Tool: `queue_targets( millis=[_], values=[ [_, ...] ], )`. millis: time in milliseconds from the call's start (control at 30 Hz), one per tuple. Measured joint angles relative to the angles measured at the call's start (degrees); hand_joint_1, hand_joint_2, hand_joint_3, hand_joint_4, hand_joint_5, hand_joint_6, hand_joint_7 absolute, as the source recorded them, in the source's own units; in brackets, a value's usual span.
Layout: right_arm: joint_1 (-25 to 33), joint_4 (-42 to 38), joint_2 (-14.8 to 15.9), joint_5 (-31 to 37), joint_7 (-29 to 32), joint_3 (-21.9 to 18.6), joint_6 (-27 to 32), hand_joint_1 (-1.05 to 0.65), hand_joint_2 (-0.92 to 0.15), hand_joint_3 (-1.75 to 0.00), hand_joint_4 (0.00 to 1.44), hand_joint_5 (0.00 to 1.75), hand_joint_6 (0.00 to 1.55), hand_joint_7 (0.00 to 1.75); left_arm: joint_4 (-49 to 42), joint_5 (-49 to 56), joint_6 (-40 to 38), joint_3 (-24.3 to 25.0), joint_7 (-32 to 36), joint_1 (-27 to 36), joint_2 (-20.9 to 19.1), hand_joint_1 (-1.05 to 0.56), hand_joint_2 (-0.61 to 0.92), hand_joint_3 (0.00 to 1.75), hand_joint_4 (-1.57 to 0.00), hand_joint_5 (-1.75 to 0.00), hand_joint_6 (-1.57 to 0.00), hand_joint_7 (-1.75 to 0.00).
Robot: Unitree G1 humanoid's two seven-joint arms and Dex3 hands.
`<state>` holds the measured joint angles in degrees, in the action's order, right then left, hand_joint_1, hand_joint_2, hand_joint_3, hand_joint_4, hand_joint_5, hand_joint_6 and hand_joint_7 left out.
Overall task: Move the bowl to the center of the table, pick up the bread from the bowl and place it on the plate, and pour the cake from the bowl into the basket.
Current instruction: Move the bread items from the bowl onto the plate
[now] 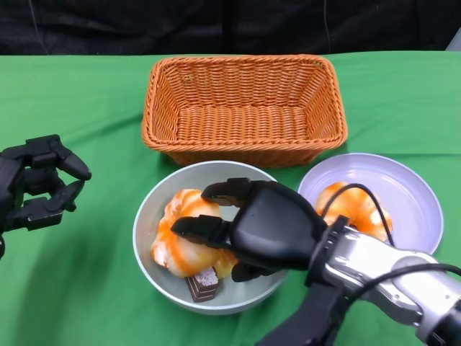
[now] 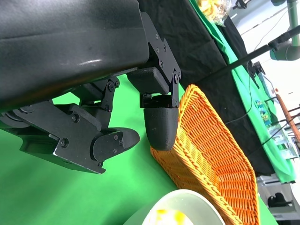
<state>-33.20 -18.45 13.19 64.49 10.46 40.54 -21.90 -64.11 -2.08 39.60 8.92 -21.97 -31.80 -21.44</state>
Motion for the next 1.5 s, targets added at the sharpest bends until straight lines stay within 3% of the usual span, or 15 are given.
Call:
queue_targets(
  millis=[300,533,867,1000,1200,1500],
  values=[
    [-5.0,-9.1,-3.6,1.9,6.5,3.6,-0.4,-0.78,-0.86,0.00,0.55,0.01,0.48,0.00,-0.1,-0.9,0.0,0.4,-0.8,0.0,0.5,-0.04,0.73,0.67,-0.69,-1.63,-0.73,-1.28],
    [-7.5,-12.0,-5.1,2.5,8.6,5.2,0.0,-0.72,-0.86,0.00,0.59,0.02,0.47,0.00,-0.3,-1.1,0.0,0.8,-1.3,0.0,0.7,-0.12,0.72,0.65,-0.68,-1.65,-0.73,-1.27],
    [-7.6,-12.3,-5.4,2.3,10.3,5.3,0.2,-0.70,-0.86,0.00,0.64,0.03,0.52,0.01,-0.3,-0.9,0.0,0.8,-1.3,0.0,0.7,-0.12,0.73,0.62,-0.69,-1.69,-0.72,-1.30],
    [-7.6,-13.5,-5.5,3.0,15.3,5.3,0.7,-0.55,-0.86,0.00,0.71,0.05,0.58,0.02,-0.3,-1.0,-0.1,0.8,-1.3,-0.1,0.7,-0.11,0.72,0.62,-0.70,-1.74,-0.72,-1.29],
    [-7.6,-15.8,-6.1,3.2,20.7,6.1,0.9,-0.48,-0.88,-0.01,0.82,0.10,0.67,0.04,-0.4,-1.0,-0.5,0.9,-1.4,-0.4,0.7,-0.08,0.75,0.62,-0.74,-1.75,-0.72,-1.30],
    [-8.1,-17.1,-6.5,3.1,20.6,7.2,2.4,-0.46,-0.86,0.00,0.75,0.07,0.61,0.00,-0.7,-1.6,-0.8,1.3,-2.7,-0.4,0.7,-0.07,0.77,0.57,-0.74,-1.74,-0.73,-1.32]
  ],
)
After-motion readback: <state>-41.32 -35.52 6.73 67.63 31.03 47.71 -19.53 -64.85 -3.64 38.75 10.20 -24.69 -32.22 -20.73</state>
